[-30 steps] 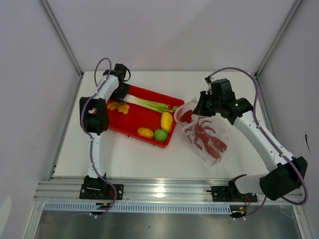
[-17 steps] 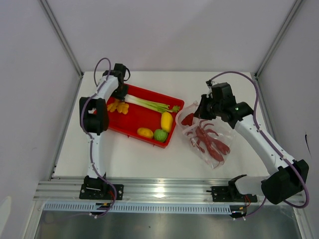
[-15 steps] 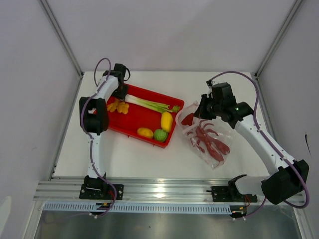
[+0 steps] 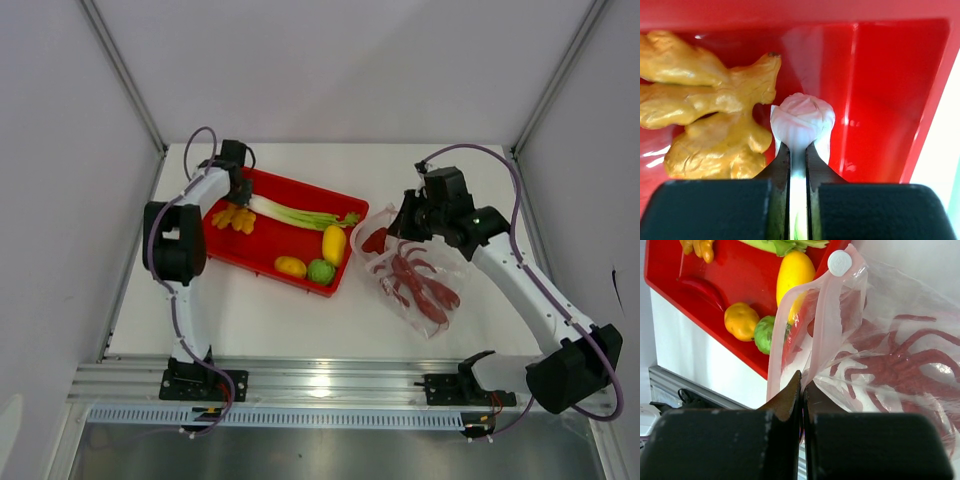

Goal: Place the food in the zip-top bag and seal the zipper
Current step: Pick up the fake vegetable from the bin.

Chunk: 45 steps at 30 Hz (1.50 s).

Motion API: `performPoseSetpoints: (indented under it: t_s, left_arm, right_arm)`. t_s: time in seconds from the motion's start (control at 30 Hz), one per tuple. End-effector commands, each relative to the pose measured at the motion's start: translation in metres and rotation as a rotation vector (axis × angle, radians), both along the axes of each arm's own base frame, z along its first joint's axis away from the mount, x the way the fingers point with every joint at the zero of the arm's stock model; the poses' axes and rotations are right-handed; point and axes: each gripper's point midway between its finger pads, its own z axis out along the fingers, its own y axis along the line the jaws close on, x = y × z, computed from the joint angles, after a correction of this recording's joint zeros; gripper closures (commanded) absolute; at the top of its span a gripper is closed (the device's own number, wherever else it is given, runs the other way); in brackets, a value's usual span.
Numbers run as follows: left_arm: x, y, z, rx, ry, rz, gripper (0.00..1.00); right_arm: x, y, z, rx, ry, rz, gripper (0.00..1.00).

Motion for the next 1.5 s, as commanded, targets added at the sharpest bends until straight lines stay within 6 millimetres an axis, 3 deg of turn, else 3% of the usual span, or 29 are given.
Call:
performPoseSetpoints:
  t_s: [0.0, 0.17, 0.37, 0.67, 0.7, 0.73, 0.9, 1.03, 1.13, 1.47]
  left_arm:
    - [0.002, -0.003, 0.057, 0.016, -0.153, -0.064, 0.99]
    - [-0.019, -0.018, 0.084, 0.033, -0.225, -0.103, 0.99]
    - [-0.043, -0.031, 0.136, 0.062, -0.337, -0.156, 0.99]
    - [-0.096, -0.063, 0.228, 0.084, -0.559, -0.269, 0.99]
    - [-0.102, -0.066, 0.235, 0.083, -0.58, -0.278, 1.0]
    - [-0.113, -0.071, 0.254, 0.071, -0.633, -0.296, 0.99]
    - [-0.139, -0.089, 0.3, 0.082, -0.726, -0.384, 0.99]
    - [-0.158, -0.096, 0.323, 0.083, -0.761, -0.433, 0.99]
    - [-0.168, -0.09, 0.335, 0.134, -0.786, -0.436, 0.99]
    - [-0.166, -0.09, 0.352, 0.151, -0.829, -0.4, 0.99]
  right_arm:
    - [-0.005, 0.003, 0.02, 0.044, -0.051, -0.005, 1.0]
    - [-0.01, 0.006, 0.019, 0.053, -0.039, 0.0, 1.0]
    - [-0.014, 0.0, 0.022, 0.025, -0.038, -0.012, 1.0]
    - [-0.015, -0.003, 0.014, 0.004, -0.016, -0.025, 1.0]
    - [-0.016, -0.003, 0.014, 0.005, -0.017, -0.019, 1.0]
    - [-0.016, -0.002, 0.015, 0.009, -0.02, -0.017, 1.0]
    - [-0.019, 0.0, 0.023, 0.016, -0.018, 0.003, 1.0]
    - [-0.017, -0.002, 0.03, 0.015, -0.038, -0.002, 1.0]
    - [-0.017, -0.001, 0.033, 0.019, -0.039, -0.005, 1.0]
    - [-0.03, 0.02, 0.036, 0.069, -0.027, 0.087, 1.0]
